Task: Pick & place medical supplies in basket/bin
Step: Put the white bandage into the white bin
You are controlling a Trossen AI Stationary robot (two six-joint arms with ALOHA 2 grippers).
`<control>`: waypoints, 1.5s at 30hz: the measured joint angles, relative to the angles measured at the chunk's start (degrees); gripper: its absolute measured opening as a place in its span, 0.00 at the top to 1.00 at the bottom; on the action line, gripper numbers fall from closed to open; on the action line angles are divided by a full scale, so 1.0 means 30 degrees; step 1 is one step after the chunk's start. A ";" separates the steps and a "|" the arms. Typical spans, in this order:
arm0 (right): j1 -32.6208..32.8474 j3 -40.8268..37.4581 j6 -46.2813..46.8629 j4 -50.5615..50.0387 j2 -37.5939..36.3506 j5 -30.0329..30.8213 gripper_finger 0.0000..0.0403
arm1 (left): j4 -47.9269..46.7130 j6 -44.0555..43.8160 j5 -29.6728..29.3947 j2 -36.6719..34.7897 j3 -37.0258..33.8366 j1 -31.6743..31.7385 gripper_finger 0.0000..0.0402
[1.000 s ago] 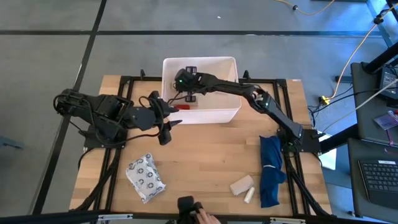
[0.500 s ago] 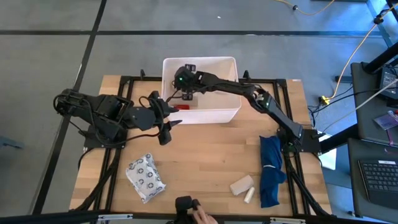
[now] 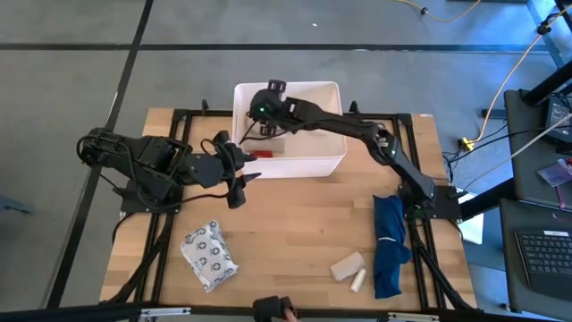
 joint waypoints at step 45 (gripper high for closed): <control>1.3938 -1.7598 1.4214 -0.8066 -1.4696 -1.5451 0.52 | -0.0114 -0.0219 -0.0803 0.0022 -0.1988 0.0000 0.54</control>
